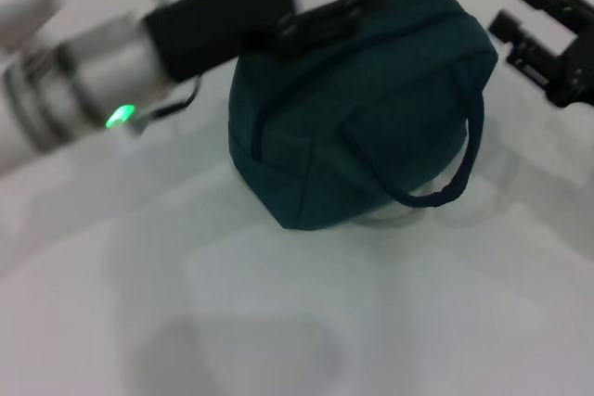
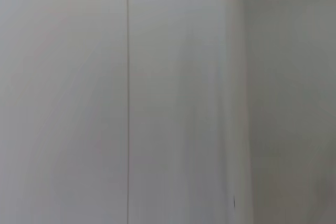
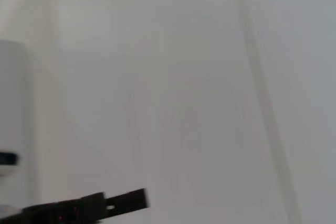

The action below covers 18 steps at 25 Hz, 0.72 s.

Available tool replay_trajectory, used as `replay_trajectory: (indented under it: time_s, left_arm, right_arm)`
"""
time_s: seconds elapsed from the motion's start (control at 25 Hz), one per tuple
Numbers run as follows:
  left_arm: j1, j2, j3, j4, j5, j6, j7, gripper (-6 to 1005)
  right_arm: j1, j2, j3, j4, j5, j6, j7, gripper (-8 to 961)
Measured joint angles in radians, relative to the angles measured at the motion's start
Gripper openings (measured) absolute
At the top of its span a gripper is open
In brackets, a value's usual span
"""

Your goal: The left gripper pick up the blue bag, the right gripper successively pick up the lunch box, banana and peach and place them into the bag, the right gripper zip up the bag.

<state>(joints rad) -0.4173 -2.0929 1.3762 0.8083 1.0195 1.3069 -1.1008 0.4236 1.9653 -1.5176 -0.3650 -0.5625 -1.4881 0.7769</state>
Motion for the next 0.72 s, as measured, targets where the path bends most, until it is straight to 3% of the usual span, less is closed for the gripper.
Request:
replay_trajectory:
  time_s: [0.16,0.28,0.44,0.72]
  left_arm:
    - [0.068,0.003,-0.003,-0.159,-0.154,0.189,0.153,773]
    - [0.088,0.008,-0.016,-0.288,-0.193,0.284,0.249,863]
    - [0.108,0.008,-0.029,-0.416,-0.188,0.350,0.380,893]
    - [0.130,0.011,-0.024,-0.459,-0.183,0.382,0.438,892]
  right_arm:
    - [0.015,-0.028,0.004,-0.088,-0.161,-0.021,0.113,584]
    - [0.039,-0.036,0.005,-0.109,-0.236,-0.030,0.159,584]
    - [0.047,-0.023,0.009,-0.105,-0.243,-0.030,0.167,584]
    - [0.056,-0.001,0.008,-0.101,-0.259,-0.009,0.165,584]
